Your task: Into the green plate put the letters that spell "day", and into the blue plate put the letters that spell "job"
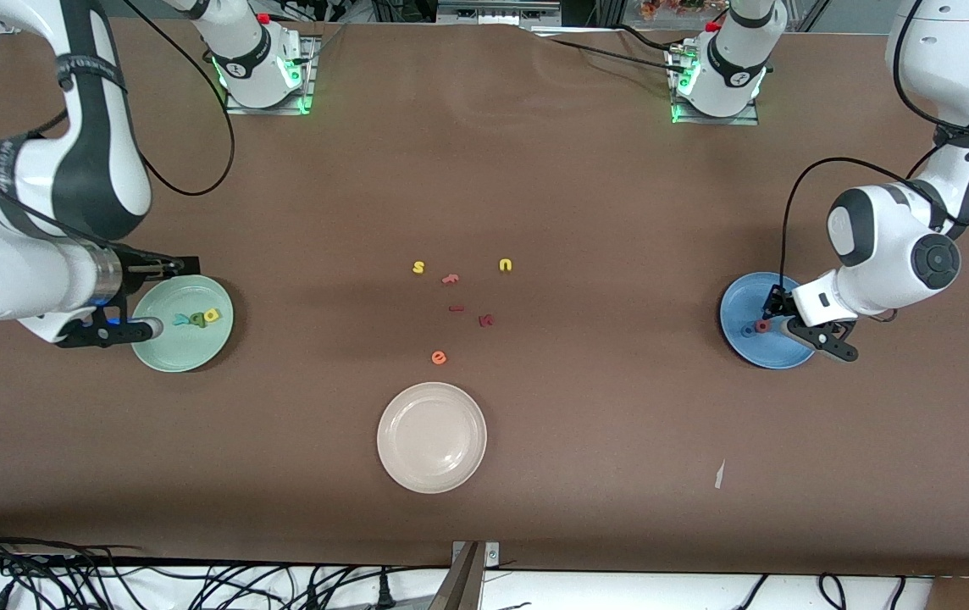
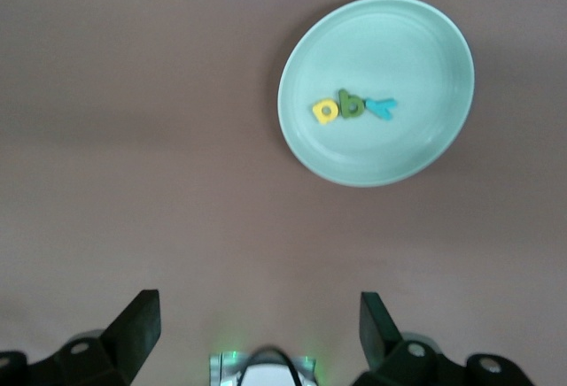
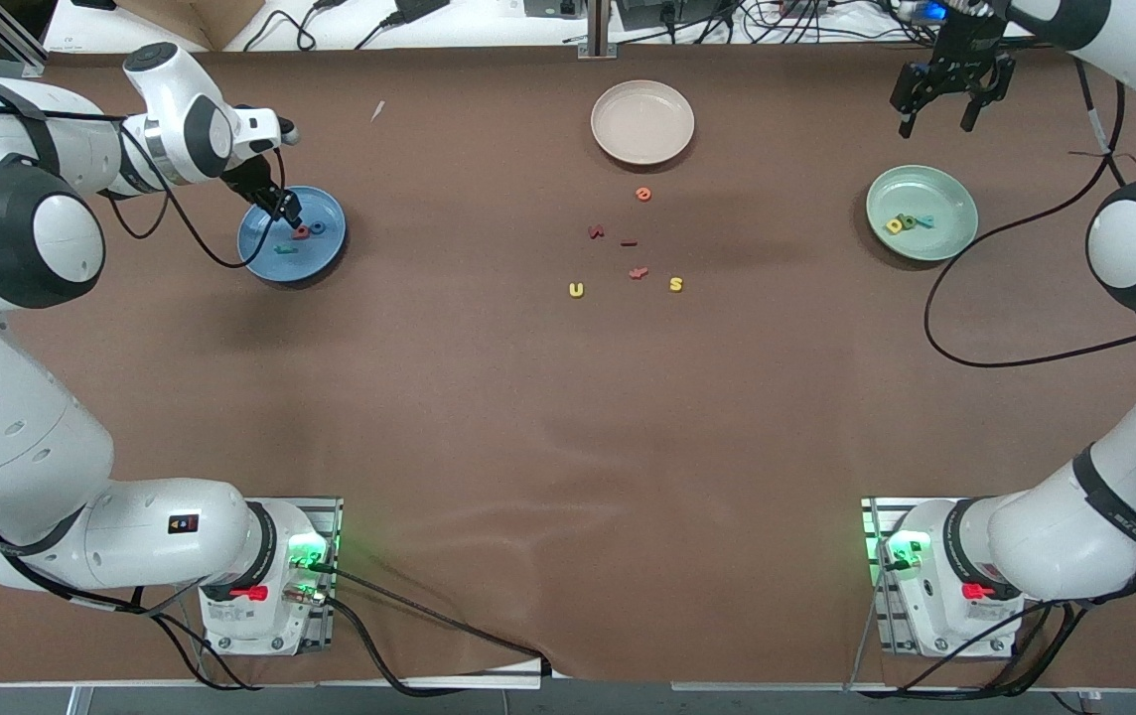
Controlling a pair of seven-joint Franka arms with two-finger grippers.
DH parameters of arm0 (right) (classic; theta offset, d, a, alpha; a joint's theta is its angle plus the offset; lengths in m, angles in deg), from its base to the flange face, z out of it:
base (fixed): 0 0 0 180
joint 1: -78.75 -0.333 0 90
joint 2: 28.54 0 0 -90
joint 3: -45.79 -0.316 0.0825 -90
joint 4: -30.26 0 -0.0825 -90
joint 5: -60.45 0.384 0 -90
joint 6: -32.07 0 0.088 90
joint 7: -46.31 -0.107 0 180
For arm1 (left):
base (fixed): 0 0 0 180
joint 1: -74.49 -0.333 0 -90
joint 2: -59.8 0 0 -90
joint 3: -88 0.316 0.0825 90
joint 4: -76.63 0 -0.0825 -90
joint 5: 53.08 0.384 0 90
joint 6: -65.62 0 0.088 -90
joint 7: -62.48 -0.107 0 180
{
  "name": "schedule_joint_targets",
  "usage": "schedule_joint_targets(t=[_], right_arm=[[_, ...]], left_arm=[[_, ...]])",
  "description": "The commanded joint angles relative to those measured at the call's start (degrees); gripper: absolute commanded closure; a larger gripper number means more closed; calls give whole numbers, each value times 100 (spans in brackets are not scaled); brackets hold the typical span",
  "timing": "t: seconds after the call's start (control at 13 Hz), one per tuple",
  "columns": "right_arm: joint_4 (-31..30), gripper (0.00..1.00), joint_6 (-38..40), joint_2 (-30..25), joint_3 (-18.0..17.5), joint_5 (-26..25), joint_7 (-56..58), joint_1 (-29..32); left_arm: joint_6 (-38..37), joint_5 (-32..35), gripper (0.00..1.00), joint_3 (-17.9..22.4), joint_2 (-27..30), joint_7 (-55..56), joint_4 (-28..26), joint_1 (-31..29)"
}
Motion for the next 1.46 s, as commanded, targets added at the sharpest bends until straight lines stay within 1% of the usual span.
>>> schedule_joint_targets(t=[0.0,0.15,0.23,0.31,0.39,0.46,0.54,0.77,0.85,1.08,1.16,1.23,1.39], right_arm=[[488,1,585,-33,3,101,80,-23],[393,0,551,-287,3,354,-147,12],[192,0,481,-488,3,417,-331,21],[-106,0,315,-778,-154,418,-342,64],[-413,0,0,-1111,-451,365,-298,239],[-738,0,-247,-1410,-611,391,-194,458],[-959,0,-397,-1613,-639,400,-132,486],[-1058,0,-373,-2080,-639,321,-201,583],[-1067,0,-346,-2186,-639,321,-201,688],[-1076,0,-285,-2354,-639,312,-201,890],[-1110,0,-293,-2389,-639,295,-210,908],[-1128,0,-345,-2389,-639,164,-210,908],[-1128,0,-442,-2380,-682,-65,-228,891]], left_arm=[[-18,160,0,-16,64,-9,-44,-45],[-18,169,0,-25,142,-8,-113,-45],[-35,169,0,-25,326,1,-288,-53],[-27,160,0,-25,467,-8,-351,-53],[-27,142,0,-34,720,-8,-369,-45],[-53,142,0,-51,984,-43,-360,-45],[-123,142,0,-51,1282,-43,-360,-45],[-868,133,0,-43,2109,10,-220,34],[-1314,133,0,-42,2277,10,59,43],[-3176,177,0,-86,2340,447,1525,131],[-3721,282,0,-104,2340,623,1973,149],[-4197,457,0,-139,2340,834,2422,253],[-4980,818,0,-253,2331,1448,3074,482]])
